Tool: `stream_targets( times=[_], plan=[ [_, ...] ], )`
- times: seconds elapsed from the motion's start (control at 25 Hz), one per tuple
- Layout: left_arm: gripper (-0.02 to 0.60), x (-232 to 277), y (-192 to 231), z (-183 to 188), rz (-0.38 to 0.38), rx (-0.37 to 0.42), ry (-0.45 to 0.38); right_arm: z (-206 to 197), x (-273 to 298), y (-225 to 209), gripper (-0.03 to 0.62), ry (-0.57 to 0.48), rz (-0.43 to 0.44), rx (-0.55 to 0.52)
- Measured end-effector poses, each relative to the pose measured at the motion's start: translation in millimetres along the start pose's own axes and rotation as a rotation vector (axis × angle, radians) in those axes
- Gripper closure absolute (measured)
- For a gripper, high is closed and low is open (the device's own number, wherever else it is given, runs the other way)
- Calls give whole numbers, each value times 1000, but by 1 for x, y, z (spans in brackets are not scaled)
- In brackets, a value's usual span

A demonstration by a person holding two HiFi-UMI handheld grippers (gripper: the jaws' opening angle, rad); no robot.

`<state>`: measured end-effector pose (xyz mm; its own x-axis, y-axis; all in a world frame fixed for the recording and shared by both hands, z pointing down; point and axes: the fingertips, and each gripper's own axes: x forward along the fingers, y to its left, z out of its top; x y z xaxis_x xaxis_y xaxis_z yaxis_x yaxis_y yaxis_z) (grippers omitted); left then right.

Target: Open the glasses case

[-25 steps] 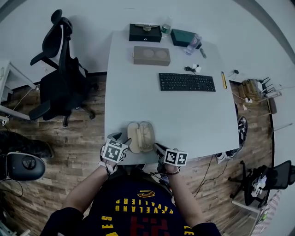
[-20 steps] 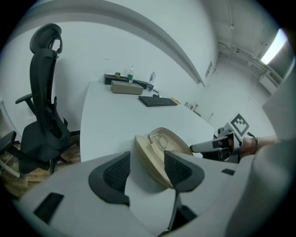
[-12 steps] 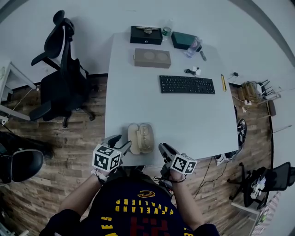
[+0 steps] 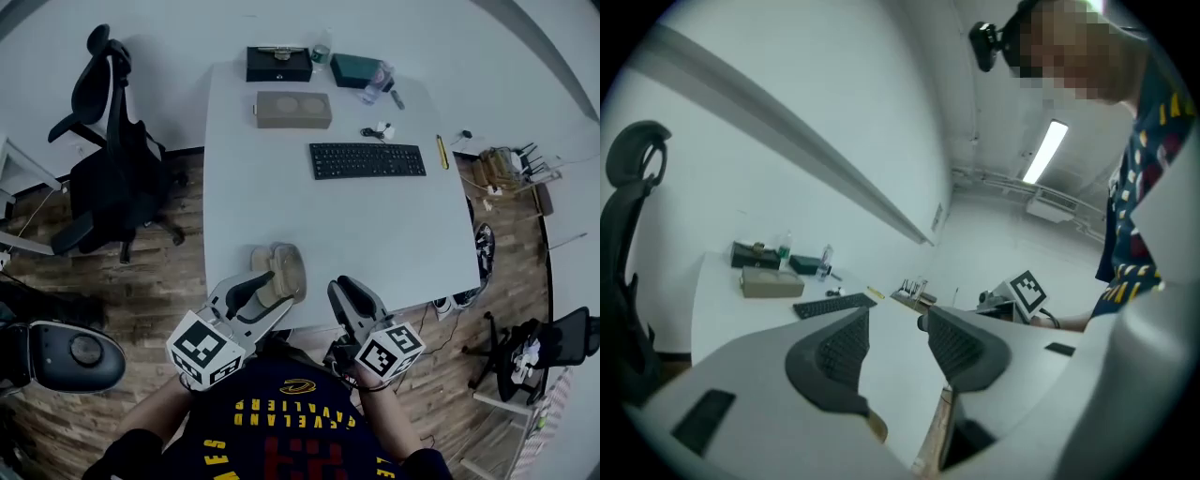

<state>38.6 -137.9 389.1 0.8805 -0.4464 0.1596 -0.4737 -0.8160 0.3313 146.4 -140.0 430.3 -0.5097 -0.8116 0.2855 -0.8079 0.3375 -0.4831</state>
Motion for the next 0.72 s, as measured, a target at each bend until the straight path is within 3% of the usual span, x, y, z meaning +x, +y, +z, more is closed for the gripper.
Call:
stream_targets(
  times=[0.12, 0.32, 0.48, 0.72],
  plan=[
    [458, -7, -22, 35, -14, 83, -101, 39, -16, 27, 523, -90, 17, -71],
    [565, -14, -35, 58, -31, 89, -194, 78, -30, 77, 566, -178, 64, -276],
    [568, -9, -44, 51, -66, 71, -188, 69, -30, 101, 577, -147, 82, -432],
    [568, -6, -48, 46, -79, 71, -168, 58, -26, 102, 577, -128, 78, -423]
  ],
)
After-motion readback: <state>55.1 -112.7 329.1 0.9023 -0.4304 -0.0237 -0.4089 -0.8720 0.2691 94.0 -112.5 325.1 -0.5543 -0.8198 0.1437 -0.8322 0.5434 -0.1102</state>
